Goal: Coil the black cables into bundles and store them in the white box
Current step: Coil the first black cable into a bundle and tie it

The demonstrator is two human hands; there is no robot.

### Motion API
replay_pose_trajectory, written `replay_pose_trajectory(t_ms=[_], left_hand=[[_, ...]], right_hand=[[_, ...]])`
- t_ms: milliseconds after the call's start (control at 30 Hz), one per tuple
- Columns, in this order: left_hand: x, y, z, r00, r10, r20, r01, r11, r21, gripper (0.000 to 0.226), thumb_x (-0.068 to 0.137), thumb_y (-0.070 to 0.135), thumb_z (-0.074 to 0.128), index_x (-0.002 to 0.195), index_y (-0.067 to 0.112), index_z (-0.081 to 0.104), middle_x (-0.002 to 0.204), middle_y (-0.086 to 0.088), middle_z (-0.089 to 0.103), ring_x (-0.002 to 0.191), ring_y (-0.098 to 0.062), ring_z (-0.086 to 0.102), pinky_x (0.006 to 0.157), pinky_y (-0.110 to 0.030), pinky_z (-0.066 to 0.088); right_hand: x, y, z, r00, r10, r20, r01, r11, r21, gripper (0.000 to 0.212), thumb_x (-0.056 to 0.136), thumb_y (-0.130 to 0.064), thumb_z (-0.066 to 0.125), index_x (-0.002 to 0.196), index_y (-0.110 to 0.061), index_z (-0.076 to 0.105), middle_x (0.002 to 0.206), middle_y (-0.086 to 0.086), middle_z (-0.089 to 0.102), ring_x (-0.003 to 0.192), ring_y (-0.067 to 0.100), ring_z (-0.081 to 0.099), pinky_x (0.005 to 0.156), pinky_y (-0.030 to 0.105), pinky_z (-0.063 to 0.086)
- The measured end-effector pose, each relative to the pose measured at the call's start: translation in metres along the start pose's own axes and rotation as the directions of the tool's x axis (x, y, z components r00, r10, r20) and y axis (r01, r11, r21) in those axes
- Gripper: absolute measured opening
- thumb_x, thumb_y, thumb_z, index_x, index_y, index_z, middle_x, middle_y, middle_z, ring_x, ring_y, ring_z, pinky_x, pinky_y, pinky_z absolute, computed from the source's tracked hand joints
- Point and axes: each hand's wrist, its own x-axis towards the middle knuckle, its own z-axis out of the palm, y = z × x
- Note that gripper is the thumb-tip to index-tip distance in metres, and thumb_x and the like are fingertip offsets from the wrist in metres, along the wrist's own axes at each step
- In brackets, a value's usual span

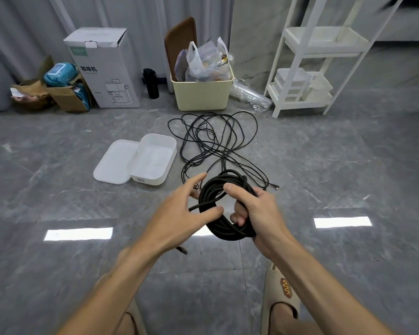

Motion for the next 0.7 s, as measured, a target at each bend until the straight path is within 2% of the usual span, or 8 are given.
replay_pose_trajectory(t_ms=[67,167,267,367,467,533,567,700], left_hand=[[0.000,0.002,0.002,0.999,0.053,0.012,-0.053,0.999,-0.009,0.068,0.079,0.052,0.066,0.135,0.068,0.031,0.121,0.027,0.059,0.114,0.002,0.056,0.100,-0.035,0.048],[-0.001,0.002,0.004,0.996,0.084,0.013,-0.084,0.995,-0.052,0.067,0.076,0.037,0.061,0.126,0.074,0.037,0.107,0.021,0.069,0.098,-0.010,0.066,0.083,-0.040,0.058],[0.000,0.002,0.001,0.996,0.089,0.012,-0.087,0.987,-0.137,0.061,0.071,0.031,0.062,0.117,0.068,0.048,0.100,0.023,0.069,0.087,-0.002,0.066,0.069,-0.030,0.054],[0.002,0.001,-0.003,0.997,0.080,0.002,-0.078,0.981,-0.176,0.054,0.068,0.030,0.064,0.113,0.057,0.053,0.094,0.015,0.070,0.074,-0.005,0.064,0.063,-0.033,0.052],[0.002,-0.001,-0.005,0.997,0.072,-0.016,-0.074,0.983,-0.170,0.050,0.066,0.031,0.067,0.111,0.050,0.056,0.100,0.010,0.069,0.089,-0.005,0.065,0.070,-0.041,0.059],[0.002,-0.002,-0.006,0.997,0.078,-0.026,-0.082,0.983,-0.167,0.047,0.066,0.032,0.068,0.109,0.049,0.058,0.098,0.015,0.070,0.103,0.005,0.061,0.079,-0.034,0.055],[0.001,-0.001,-0.007,0.996,0.083,-0.030,-0.086,0.983,-0.164,0.046,0.066,0.033,0.069,0.108,0.049,0.059,0.098,0.018,0.070,0.104,0.005,0.061,0.079,-0.033,0.055],[-0.003,0.002,-0.007,0.993,0.115,-0.031,-0.118,0.984,-0.135,0.041,0.069,0.037,0.072,0.106,0.052,0.064,0.097,0.021,0.071,0.075,-0.012,0.071,0.065,-0.041,0.061]], right_hand=[[-0.001,0.000,-0.002,0.998,0.020,0.066,-0.019,1.000,-0.009,0.011,0.085,-0.026,0.076,0.077,-0.019,0.076,0.051,-0.001,0.027,0.044,0.016,0.029,0.047,0.026,0.036],[-0.002,-0.001,-0.002,0.988,0.034,0.152,-0.028,0.999,-0.039,0.010,0.085,-0.030,0.076,0.083,-0.021,0.077,0.049,-0.002,0.033,0.042,0.015,0.033,0.049,0.026,0.039],[-0.003,-0.004,-0.001,0.975,0.037,0.221,-0.033,0.999,-0.021,0.020,0.078,-0.043,0.078,0.083,-0.024,0.076,0.049,-0.001,0.034,0.041,0.015,0.035,0.052,0.028,0.040],[-0.005,-0.005,-0.001,0.956,0.057,0.287,-0.072,0.997,0.042,0.041,0.079,-0.053,0.072,0.096,-0.016,0.077,0.050,0.000,0.033,0.042,0.014,0.034,0.052,0.027,0.043],[-0.007,-0.005,0.000,0.942,0.087,0.323,-0.113,0.992,0.064,0.051,0.085,-0.060,0.064,0.101,-0.014,0.077,0.050,0.000,0.032,0.043,0.014,0.032,0.054,0.027,0.045],[-0.008,-0.006,0.001,0.943,0.109,0.315,-0.140,0.987,0.079,0.049,0.085,-0.061,0.065,0.096,-0.015,0.077,0.049,-0.001,0.030,0.041,0.013,0.030,0.052,0.026,0.043],[-0.008,-0.007,0.001,0.945,0.128,0.302,-0.158,0.985,0.075,0.048,0.084,-0.061,0.066,0.095,-0.016,0.077,0.049,-0.002,0.029,0.040,0.013,0.029,0.050,0.026,0.043],[-0.007,-0.012,-0.002,0.925,0.227,0.304,-0.244,0.970,0.019,0.051,0.078,-0.065,0.069,0.096,-0.018,0.078,0.047,-0.002,0.028,0.038,0.013,0.029,0.050,0.026,0.043]])
